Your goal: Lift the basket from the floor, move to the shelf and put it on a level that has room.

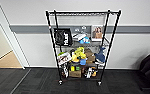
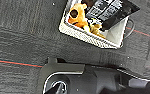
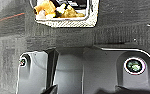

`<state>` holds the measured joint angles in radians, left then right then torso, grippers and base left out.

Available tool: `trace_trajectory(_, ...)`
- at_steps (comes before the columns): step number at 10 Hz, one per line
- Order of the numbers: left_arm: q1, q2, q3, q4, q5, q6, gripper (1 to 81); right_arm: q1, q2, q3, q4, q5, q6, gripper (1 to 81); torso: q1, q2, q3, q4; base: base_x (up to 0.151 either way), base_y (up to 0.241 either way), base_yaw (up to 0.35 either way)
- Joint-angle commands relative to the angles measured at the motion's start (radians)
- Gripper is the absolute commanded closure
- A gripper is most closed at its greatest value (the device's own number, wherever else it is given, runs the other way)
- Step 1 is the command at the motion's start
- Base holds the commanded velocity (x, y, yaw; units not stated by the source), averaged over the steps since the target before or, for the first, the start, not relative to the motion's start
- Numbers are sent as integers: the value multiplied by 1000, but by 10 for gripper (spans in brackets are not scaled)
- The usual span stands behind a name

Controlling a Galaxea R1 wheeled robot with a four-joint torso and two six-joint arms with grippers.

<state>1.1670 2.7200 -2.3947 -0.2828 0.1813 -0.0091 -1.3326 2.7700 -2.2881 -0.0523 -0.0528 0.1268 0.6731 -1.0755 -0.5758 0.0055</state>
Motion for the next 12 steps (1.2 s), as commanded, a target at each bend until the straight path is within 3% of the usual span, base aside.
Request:
trace_trajectory(1, -88, -32, 0, -30, 73, -3, 10, 57, -21, 32, 6, -56, 2, 10, 64, -100, 0, -94, 0, 0, 0)
trace_trajectory(3, -102, -40, 3, -39, 87, -3, 10, 63, -24, 39, 6, -58, 1, 10, 97, -151, -1, -122, 0, 0, 0)
trace_trajectory(6, -109, -40, 5, -42, 87, -3, 10, 90, -22, 47, 8, -94, 2, 10, 154, -242, -37, -205, 0, 0, 0)
trace_trajectory(7, -112, -40, 5, -50, 87, -3, 10, 100, -24, 58, 6, -107, 2, 10, 175, -276, -49, -186, 0, 0, 0)
trace_trajectory(8, -111, -41, 3, -55, 87, -3, 10, 104, -25, 62, 6, -107, 1, 10, 193, -304, -15, -169, 0, 0, 0)
trace_trajectory(9, -112, -43, 2, -56, 87, -3, 10, 104, -24, 58, 6, -105, 2, 10, 211, -330, -19, -194, 0, 0, 0)
trace_trajectory(10, -111, -43, 2, -58, 86, -3, 10, 108, -25, 61, 6, -105, 1, 10, 227, -356, -72, -205, 0, 0, 0)
trace_trajectory(11, -112, -43, 2, -62, 86, -3, 10, 112, -25, 62, 6, -107, 1, 10, 244, -384, -115, -207, 0, 0, 0)
trace_trajectory(12, -112, -43, 3, -62, 84, -3, 10, 115, -25, 64, 6, -107, 1, 10, 261, -414, -123, -207, 0, 0, 0)
